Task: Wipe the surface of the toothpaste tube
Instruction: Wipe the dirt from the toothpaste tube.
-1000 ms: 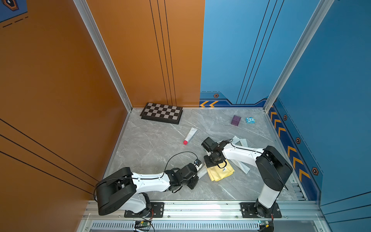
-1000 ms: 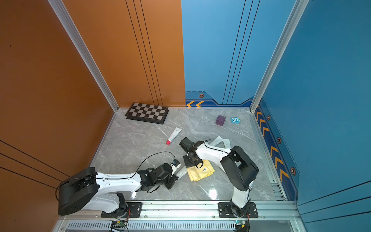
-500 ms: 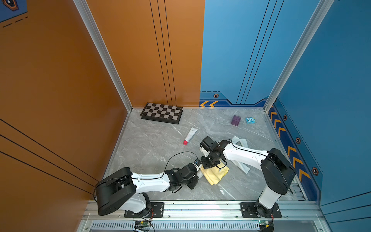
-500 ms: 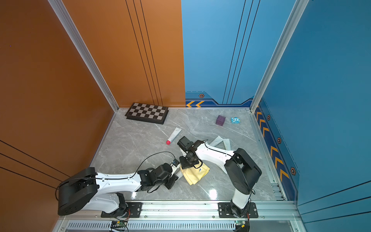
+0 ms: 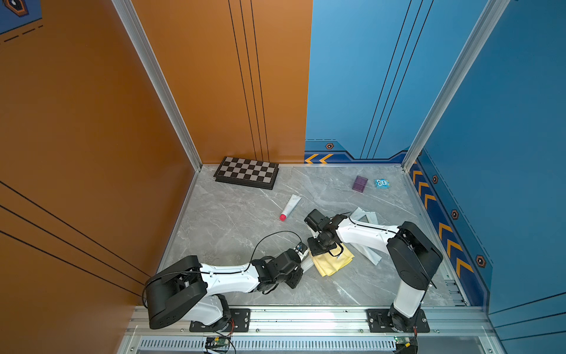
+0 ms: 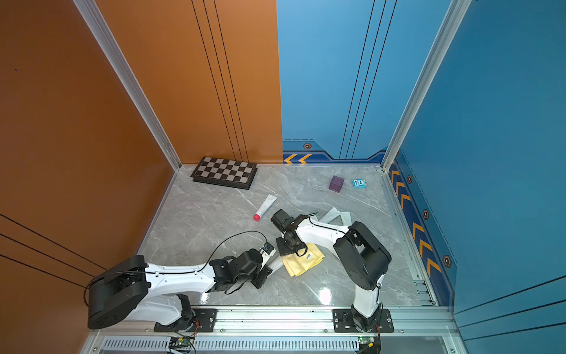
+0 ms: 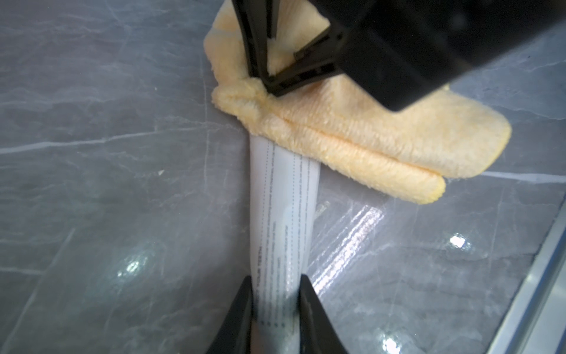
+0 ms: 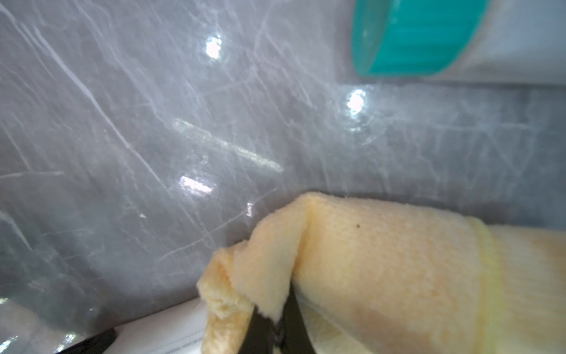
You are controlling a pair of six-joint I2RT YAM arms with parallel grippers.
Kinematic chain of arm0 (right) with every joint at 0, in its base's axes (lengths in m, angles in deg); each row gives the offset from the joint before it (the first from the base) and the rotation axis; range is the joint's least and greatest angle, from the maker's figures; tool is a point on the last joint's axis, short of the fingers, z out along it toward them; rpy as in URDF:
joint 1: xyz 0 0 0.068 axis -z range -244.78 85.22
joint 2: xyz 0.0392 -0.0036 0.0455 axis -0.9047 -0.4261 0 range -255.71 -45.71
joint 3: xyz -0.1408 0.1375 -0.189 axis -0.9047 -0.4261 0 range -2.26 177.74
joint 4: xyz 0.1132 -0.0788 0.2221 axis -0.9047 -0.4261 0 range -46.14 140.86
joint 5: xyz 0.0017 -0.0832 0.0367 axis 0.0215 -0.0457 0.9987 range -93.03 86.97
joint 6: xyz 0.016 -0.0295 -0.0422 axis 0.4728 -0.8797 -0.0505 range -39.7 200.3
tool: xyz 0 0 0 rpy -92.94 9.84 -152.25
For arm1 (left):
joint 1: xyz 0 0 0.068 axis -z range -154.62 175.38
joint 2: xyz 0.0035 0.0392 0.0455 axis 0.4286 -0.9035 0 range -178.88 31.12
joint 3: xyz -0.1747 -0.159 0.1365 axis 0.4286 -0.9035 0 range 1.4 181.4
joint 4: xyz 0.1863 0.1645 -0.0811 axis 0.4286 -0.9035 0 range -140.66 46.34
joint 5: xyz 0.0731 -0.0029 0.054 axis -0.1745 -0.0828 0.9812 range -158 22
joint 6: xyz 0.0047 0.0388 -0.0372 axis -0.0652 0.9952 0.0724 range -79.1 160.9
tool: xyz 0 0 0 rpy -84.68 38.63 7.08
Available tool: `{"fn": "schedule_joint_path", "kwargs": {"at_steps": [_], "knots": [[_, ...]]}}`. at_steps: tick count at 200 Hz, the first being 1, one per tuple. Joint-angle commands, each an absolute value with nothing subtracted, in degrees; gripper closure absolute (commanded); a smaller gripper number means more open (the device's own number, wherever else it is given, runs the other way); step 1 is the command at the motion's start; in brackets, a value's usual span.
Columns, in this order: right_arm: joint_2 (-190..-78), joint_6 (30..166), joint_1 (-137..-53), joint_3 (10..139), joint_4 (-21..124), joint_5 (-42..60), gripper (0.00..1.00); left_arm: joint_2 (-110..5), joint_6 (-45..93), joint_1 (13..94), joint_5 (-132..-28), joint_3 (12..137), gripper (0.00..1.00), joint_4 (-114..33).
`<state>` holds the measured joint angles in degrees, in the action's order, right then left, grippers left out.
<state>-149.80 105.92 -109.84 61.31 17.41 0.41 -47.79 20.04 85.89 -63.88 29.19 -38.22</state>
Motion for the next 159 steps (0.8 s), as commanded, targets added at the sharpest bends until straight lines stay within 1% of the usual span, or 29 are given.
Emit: {"fn": "schedule_joint_path", "kwargs": {"at_steps": [1,12,39,72,102,132,159], "knots": [[-154.7,104.8,-108.9,55.0,10.6,-9.2,1.00,-48.7,20.4,86.5,-62.6,26.9,0.76,-44.3],[-153.5,104.8,-108.6,54.7,11.0,-7.6,1.00,-48.8,20.4,86.5,-62.7,27.0,0.76,-44.3],[-149.2,104.8,-108.0,55.6,12.5,0.1,1.00,-49.3,20.6,86.5,-62.9,27.2,0.76,-44.4],[-143.9,105.4,-106.3,59.4,12.9,9.2,1.00,-49.2,20.9,87.0,-63.8,27.5,0.76,-44.2],[-142.9,105.7,-106.5,62.6,12.5,15.3,1.00,-50.0,21.1,87.5,-63.6,27.9,0.76,-44.2],[-144.6,105.7,-107.9,63.3,12.6,16.4,1.00,-51.1,21.1,88.1,-62.9,28.2,0.76,-44.3],[-147.5,105.6,-108.5,61.4,13.1,14.2,1.00,-50.9,21.0,88.2,-62.1,27.9,0.76,-44.4]]}}
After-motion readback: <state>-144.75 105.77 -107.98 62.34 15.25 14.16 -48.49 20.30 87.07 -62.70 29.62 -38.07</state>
